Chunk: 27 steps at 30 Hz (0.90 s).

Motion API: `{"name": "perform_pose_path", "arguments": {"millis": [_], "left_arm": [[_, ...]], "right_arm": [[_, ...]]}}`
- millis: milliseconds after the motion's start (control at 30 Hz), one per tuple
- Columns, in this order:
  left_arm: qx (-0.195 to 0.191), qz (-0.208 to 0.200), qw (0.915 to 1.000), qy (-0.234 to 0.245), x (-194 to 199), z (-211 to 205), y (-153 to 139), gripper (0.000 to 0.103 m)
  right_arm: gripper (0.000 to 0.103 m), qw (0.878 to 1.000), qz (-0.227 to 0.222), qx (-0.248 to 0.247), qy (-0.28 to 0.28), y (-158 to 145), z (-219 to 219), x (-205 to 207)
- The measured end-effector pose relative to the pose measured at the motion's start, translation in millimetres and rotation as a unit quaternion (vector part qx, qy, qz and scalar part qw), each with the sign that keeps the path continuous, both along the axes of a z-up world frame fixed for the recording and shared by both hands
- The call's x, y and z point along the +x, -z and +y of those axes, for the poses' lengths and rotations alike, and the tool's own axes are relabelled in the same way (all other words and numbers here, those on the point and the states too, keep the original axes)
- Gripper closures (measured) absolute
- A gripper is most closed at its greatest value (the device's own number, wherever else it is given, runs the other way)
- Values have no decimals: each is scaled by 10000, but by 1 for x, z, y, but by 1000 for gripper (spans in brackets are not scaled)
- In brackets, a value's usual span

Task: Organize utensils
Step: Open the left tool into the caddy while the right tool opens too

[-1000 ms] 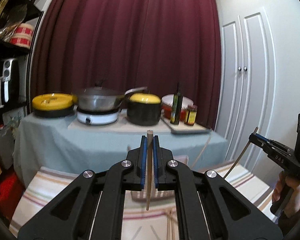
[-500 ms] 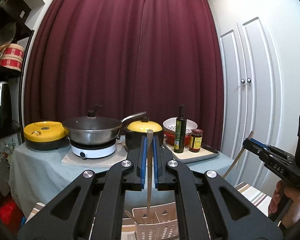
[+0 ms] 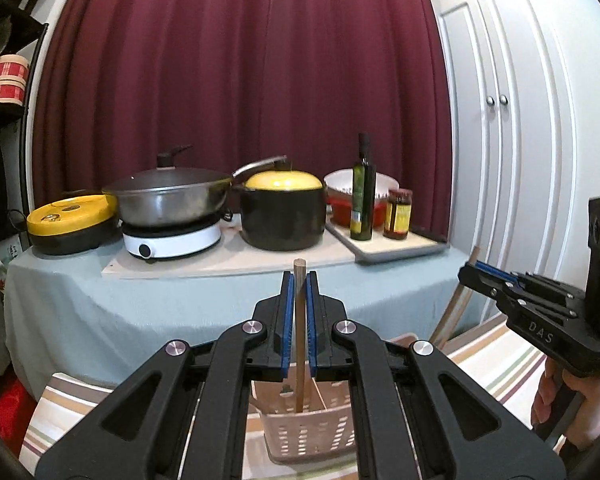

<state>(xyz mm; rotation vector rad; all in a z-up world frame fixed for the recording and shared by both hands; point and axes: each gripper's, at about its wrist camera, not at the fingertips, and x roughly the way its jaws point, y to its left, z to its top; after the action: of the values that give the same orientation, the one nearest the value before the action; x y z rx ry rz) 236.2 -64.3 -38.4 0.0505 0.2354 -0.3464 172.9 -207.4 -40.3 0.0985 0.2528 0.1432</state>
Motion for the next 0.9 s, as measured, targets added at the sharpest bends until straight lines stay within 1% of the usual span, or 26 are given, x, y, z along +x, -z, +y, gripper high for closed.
{"name": "perform_pose_path", "arguments": {"millis": [33,100,133,167,200,300,333,367,467,600,733,900], "left_arm": [[13,1,10000,6,-1,-1,3,95],[36,8,10000,26,-3,-2,5,89],[34,8,10000,24,-5,-1,5,83],[9,12,10000,23,-7,0,5,78],[-13,16,10000,23,-8,1,4,77],[-60,16,10000,22,-19,6,2,71],[-70,7,10000,10,-22,7,1,66],[-87,-3,10000,9,-28,9,0,64],[-85,-30,10000,4,-43,14,-1,63],[-53,-37,10000,-61,-67,21,4,63],[-8,24,9997,-226,-92,30,15,63],[-51,250,9988,-423,-118,43,33,63]], "right_arm": [[95,10000,-13,-21,3,1,1,-1],[83,10000,-26,-61,24,1,2,-2],[68,10000,-48,-57,42,0,2,-4],[56,9999,-92,-34,70,-1,1,-7],[54,9998,-141,-24,102,-3,0,-11],[51,9996,-213,-86,158,-9,-1,-19],[50,9995,-248,-108,179,-11,-2,-25],[49,9993,-283,-129,198,-14,-2,-31],[48,9990,-321,-207,251,-16,-4,-48],[48,9989,-277,-226,292,-12,-7,-71],[48,9990,-162,-191,378,-1,-4,-98],[48,9985,22,-256,483,19,5,-124]]}}
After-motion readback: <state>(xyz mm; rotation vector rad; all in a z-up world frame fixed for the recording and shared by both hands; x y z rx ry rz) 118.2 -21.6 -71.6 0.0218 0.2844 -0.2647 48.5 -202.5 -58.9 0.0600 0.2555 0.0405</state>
